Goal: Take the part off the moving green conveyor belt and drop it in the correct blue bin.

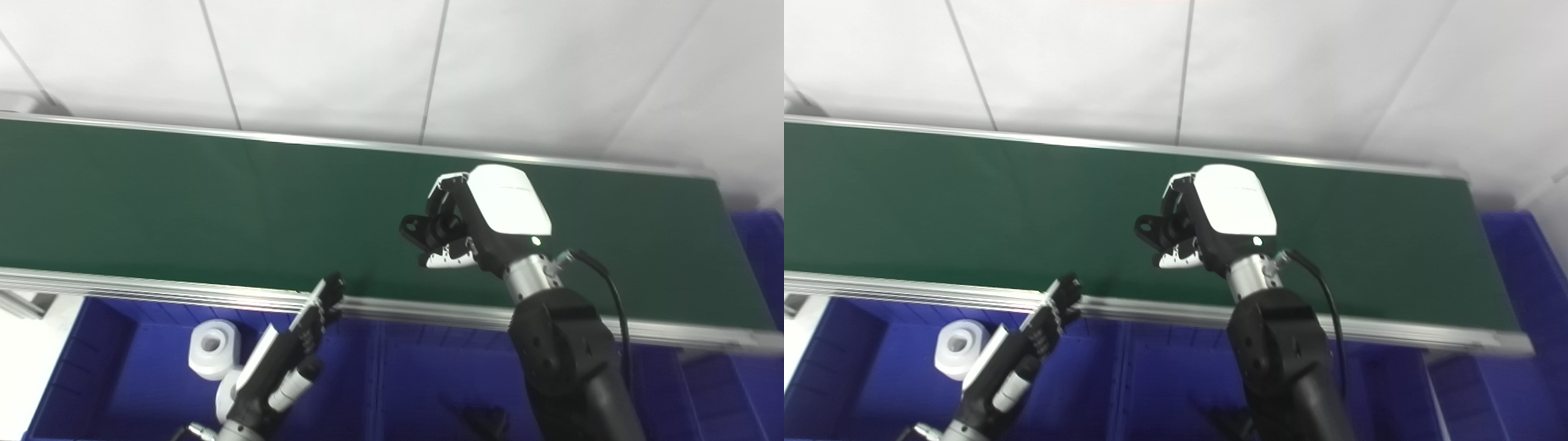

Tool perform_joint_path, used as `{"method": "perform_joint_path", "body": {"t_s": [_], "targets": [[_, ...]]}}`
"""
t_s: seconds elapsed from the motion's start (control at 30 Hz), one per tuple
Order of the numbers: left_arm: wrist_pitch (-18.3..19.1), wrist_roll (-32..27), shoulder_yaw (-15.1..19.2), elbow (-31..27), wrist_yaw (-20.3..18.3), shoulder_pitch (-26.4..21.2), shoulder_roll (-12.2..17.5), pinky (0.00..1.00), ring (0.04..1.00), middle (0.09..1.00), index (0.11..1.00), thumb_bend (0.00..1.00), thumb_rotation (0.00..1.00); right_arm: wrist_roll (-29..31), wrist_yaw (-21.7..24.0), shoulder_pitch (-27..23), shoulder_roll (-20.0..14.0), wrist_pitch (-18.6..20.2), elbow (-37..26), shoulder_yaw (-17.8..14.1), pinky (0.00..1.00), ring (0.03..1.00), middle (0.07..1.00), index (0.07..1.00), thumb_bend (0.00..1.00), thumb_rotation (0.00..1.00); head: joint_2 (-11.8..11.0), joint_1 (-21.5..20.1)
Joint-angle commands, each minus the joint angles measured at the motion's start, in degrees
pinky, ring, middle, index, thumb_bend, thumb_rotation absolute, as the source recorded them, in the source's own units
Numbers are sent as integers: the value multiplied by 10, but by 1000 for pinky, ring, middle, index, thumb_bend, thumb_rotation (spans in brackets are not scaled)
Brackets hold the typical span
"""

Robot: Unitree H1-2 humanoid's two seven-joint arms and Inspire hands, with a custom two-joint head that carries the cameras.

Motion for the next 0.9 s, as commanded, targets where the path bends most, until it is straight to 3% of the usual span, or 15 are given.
{"method": "perform_joint_path", "body": {"t_s": [0.0, 0.2, 0.27, 0.5, 0.6, 0.87], "targets": [[0, -20, 7, -22, -9, -4, 11, 958, 999, 1000, 1000, 952, 918, -14, -16, 40, 8, -28, -37, -6, 196, 262, 473, 485, 528, 0, 3, -4], [15, -27, 13, -30, -18, -9, 19, 953, 1000, 1000, 1000, 958, 912, -9, -42, 150, 3, -61, -33, -29, 154, 216, 471, 485, 528, 0, 13, 0], [18, -27, 13, -30, -20, -10, 19, 952, 999, 1000, 1000, 948, 907, -11, -47, 166, -7, -69, -18, -40, 205, 275, 474, 486, 527, 0, 14, 8], [11, -18, 10, -18, -21, -9, 17, 955, 999, 1000, 1000, 932, 897, 2, -86, 218, -6, -84, 27, -45, 215, 287, 475, 486, 529, 0, 7, 31], [14, -13, 8, -18, -19, -7, 16, 954, 993, 1000, 1000, 928, 901, 6, -82, 232, 2, -79, 42, -40, 207, 280, 474, 486, 528, 0, 6, 33], [13, -3, 4, -20, -16, -3, 9, 955, 987, 1000, 1000, 922, 907, 3, -82, 234, 0, -73, 104, -33, 246, 331, 414, 522, 522, 0, 7, 39]]}}
